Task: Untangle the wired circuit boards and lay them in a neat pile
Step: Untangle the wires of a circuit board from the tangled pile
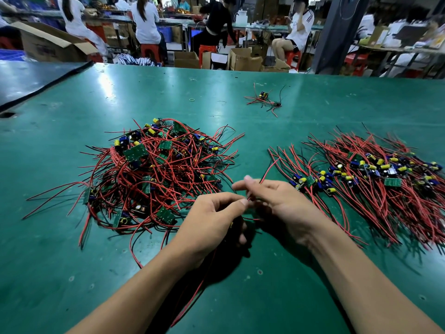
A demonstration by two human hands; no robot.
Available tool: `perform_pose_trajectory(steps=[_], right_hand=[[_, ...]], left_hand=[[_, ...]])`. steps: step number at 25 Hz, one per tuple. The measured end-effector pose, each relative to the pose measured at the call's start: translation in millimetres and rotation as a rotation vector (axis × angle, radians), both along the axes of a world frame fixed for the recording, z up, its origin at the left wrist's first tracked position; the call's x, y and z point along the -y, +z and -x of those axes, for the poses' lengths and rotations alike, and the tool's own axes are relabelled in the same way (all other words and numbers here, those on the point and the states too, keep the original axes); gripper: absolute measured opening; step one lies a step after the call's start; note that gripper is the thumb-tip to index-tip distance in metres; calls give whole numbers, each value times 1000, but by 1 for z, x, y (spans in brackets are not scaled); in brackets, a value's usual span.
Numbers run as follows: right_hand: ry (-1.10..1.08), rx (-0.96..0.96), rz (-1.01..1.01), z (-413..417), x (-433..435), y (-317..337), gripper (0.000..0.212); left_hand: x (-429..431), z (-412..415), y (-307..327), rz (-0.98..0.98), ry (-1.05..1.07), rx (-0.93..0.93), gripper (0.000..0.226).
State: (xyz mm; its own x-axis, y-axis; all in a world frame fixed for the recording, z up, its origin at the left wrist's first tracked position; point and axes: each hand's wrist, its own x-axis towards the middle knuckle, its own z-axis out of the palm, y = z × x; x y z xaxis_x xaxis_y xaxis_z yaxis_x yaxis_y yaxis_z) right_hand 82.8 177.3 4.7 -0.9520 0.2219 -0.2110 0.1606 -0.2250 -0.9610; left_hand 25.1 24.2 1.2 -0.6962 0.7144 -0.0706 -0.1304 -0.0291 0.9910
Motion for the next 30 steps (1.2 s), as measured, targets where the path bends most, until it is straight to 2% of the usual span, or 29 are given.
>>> perform_pose_trajectory(steps=[2,4,6,10,14,17,20,24,27,30], right_hand=[[142,-45,42,-2,7,-4,38],[154,-64,36,-2,8,-6,36],[50,-61,-12,0,6,-6,40],[-229,-56,-272,4,-5,-8,47],[-396,-132,-104,8,-8,-3,39],[-456,-97,82,9,-8,2,51],[-428,-25,229,8,-11,8,62],[-377,-12,256,6,-12,7,60],[-374,-35,168,6,-12,3,55],[-265,-50,-8,6,-6,-2,50]], left_hand=[[0,2,1,-8,16,73,17],[0,3,1,-6,5,106,18],[0,4,2,-4,-25,108,18],[2,4,3,10,-81,84,20],[4,4,4,17,-104,62,19],[3,3,4,19,-123,54,21],[3,3,4,29,-146,42,21],[4,3,5,34,-143,58,20],[3,4,5,20,-101,116,20],[1,4,3,10,-63,160,18]])
